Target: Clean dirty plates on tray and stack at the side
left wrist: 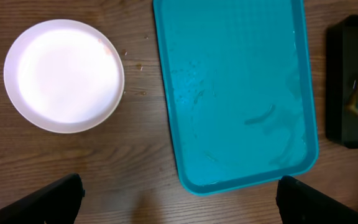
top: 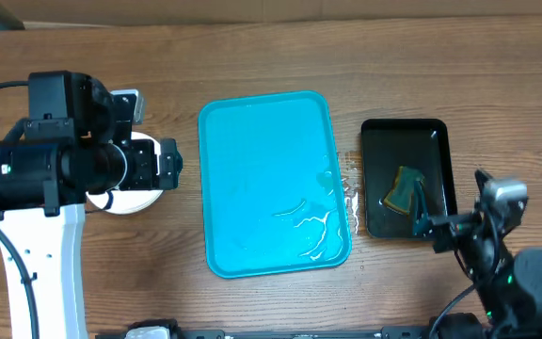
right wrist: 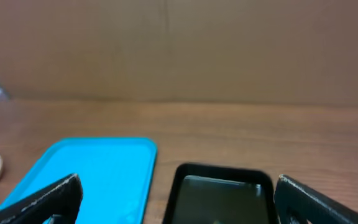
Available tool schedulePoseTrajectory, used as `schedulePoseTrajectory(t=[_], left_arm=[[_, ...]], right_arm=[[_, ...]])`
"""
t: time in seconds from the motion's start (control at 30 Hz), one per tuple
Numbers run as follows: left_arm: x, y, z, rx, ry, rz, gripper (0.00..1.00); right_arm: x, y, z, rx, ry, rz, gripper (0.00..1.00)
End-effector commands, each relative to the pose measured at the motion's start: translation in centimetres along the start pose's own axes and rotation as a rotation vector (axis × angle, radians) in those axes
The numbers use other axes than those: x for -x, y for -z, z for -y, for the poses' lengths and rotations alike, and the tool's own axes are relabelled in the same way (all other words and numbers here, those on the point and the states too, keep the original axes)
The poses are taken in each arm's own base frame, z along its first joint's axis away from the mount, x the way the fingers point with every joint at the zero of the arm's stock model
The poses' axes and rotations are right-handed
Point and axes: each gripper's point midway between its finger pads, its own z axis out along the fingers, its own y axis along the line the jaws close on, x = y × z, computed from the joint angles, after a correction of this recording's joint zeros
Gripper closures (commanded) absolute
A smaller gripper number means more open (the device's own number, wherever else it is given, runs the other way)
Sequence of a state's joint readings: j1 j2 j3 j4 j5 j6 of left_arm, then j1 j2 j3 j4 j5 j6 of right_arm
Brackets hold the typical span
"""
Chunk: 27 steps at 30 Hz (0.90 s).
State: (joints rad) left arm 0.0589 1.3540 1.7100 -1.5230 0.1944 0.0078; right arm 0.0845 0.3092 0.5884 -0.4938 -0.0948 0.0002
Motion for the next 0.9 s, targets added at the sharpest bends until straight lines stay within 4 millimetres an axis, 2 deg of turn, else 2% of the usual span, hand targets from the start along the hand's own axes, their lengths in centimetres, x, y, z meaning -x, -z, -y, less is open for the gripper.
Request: schedulePoseTrajectory(t=[0.0, 0.1, 0.2, 0.37, 0.57, 0.87], left_arm=[[0.4, -0.6, -0.1, 0.001, -0.023, -0.017, 0.0], [0.5, -1.1, -0.1, 0.0, -0.02, -0.033, 0.0], [0.6, -1.6, -0.2, 0.0, -0.017, -0.048, 0.0], [0.7, -2.3, -0.4, 0.0, -0.013, -0.07, 0.0], [0.8, -2.7, -0.5, 0.0, -0.011, -0.082, 0.0], [0.8, -2.7, -0.5, 0.0, -0.01, -0.082, 0.0]], right_arm=[[-2.1, -0.1, 0.9, -0.035, 0.01, 0.041, 0.0], [-4.5, -0.6, 1.1, -0.031, 0.014, 0.08, 0.0], [-6.0, -0.7, 1.3, -0.029, 0.019, 0.126, 0.0], [-8.4, -1.8, 1.7, -0.034, 0.015, 0.096, 0.0], [-10.3, -3.1, 1.9, -0.031, 0.019, 0.13, 0.0], [-10.4, -3.3, 1.2, 0.004, 0.024, 0.144, 0.0]])
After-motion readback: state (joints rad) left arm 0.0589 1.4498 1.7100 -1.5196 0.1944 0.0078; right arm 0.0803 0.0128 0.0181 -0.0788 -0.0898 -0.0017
